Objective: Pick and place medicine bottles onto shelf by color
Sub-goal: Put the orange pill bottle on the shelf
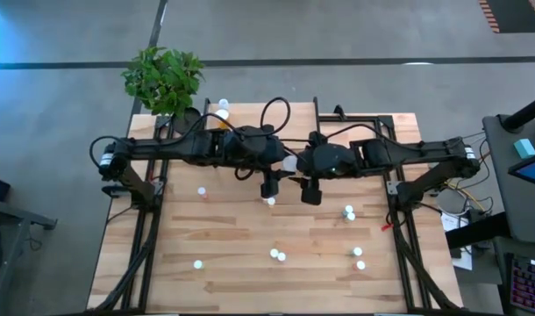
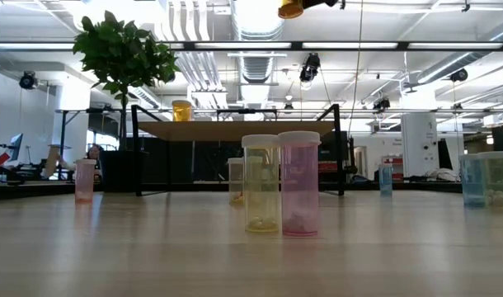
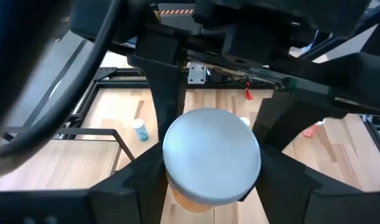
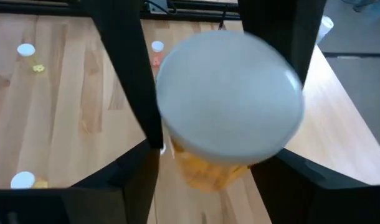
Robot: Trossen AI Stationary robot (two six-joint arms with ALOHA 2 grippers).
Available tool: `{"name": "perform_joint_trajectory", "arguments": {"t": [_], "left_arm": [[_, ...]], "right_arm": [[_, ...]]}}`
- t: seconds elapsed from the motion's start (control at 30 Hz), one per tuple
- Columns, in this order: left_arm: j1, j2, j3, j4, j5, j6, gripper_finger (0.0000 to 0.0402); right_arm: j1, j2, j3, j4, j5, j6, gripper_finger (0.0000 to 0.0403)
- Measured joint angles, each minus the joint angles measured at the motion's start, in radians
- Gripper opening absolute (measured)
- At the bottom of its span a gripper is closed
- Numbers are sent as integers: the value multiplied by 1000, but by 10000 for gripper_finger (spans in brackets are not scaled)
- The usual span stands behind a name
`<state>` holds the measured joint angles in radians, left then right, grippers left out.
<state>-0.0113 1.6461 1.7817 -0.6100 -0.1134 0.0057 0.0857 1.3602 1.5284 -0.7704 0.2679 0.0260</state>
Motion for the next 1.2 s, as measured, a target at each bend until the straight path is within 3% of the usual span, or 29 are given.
{"name": "perform_joint_trajectory", "arguments": {"t": [0.3,0.7,0.97,1.2], "left_arm": [[13,-23,5,-73,-43,-36,187],[71,-162,-47,-379,-303,-236,187],[99,-382,-342,-314,-434,-361,187],[224,-518,-605,-164,-489,-449,187]], "right_arm": [[-2,-90,-2,-89,131,50,297],[-2,-285,-3,-256,378,170,310],[-2,-297,-6,-258,388,202,308],[-2,-231,-6,-169,387,112,307]]}}
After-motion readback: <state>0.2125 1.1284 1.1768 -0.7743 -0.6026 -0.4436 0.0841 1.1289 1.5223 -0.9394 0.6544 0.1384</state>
